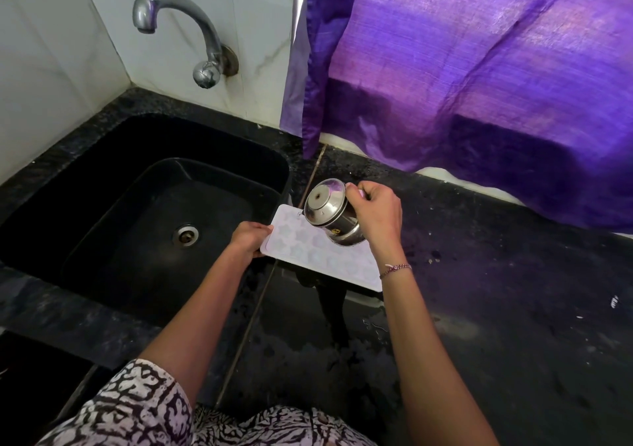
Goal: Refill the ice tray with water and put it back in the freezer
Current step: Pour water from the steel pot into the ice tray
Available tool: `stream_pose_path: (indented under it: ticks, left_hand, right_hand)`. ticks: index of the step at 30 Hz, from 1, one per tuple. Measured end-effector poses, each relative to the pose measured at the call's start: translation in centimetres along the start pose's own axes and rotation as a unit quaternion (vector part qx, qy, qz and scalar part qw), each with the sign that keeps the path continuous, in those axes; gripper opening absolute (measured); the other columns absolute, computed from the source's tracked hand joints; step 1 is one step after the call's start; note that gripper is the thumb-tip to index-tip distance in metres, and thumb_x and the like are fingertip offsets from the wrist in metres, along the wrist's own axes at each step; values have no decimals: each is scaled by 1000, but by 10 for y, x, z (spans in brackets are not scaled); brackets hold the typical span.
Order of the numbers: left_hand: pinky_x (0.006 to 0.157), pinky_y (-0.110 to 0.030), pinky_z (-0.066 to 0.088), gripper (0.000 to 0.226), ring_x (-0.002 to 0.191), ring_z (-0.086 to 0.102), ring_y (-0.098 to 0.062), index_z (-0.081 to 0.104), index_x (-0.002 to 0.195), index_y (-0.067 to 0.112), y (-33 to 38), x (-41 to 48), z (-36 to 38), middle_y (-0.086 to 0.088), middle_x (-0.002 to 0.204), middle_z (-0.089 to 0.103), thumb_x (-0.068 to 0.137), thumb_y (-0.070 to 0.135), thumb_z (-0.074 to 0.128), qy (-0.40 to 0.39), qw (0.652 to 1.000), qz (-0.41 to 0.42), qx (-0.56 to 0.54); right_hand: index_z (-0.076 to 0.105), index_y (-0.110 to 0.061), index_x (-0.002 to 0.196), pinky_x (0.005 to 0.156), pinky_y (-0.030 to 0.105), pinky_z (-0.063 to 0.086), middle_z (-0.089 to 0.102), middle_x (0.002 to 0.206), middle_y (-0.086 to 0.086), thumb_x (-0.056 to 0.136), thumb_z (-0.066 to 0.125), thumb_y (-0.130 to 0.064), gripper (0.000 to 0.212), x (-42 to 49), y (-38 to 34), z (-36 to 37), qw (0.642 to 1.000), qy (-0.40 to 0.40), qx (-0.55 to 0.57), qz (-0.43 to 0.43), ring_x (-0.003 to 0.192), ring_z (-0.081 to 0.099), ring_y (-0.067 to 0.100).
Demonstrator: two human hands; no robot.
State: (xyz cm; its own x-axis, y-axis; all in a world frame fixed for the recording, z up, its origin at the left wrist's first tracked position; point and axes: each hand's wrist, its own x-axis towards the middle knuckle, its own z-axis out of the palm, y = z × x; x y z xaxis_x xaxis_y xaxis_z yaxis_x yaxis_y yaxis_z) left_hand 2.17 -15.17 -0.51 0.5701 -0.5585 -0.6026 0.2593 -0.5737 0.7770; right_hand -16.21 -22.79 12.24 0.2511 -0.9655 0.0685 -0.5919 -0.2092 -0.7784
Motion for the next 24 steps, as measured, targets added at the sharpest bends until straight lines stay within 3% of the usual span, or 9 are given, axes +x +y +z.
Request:
stream_pose_path:
  ticks: [8, 18, 24]
  left_hand:
    - [55, -26, 51, 19, 68, 59, -16, 60, 72, 10, -1, 1, -1, -12, 93, 61, 90, 15, 64, -3, 1000, 2, -1]
    - [53, -26, 48, 13, 68, 58, -16, 62, 81, 6, -1, 2, 0, -11, 91, 61, 91, 15, 62, -1, 1000, -6, -4]
    - [54, -25, 49, 18, 69, 59, -16, 60, 74, 10, -1, 2, -1, -9, 87, 62, 90, 17, 63, 1, 1000, -6, 3]
  right_hand:
    - [30, -17, 53, 51, 29, 28, 33, 53, 0, 87, 57, -30, 45, 1, -12, 11, 999, 4, -19, -25, 53, 33, 15]
    - [36, -16, 57, 51, 27, 28, 37, 57, 4, 87, 56, -31, 39, -1, -14, 11, 999, 6, -38, -34, 56, 36, 17]
    - [37, -16, 56, 52, 29, 27, 35, 54, 3, 86, 58, -31, 39, -5, -9, 12, 999, -13, -20, -32, 54, 35, 14]
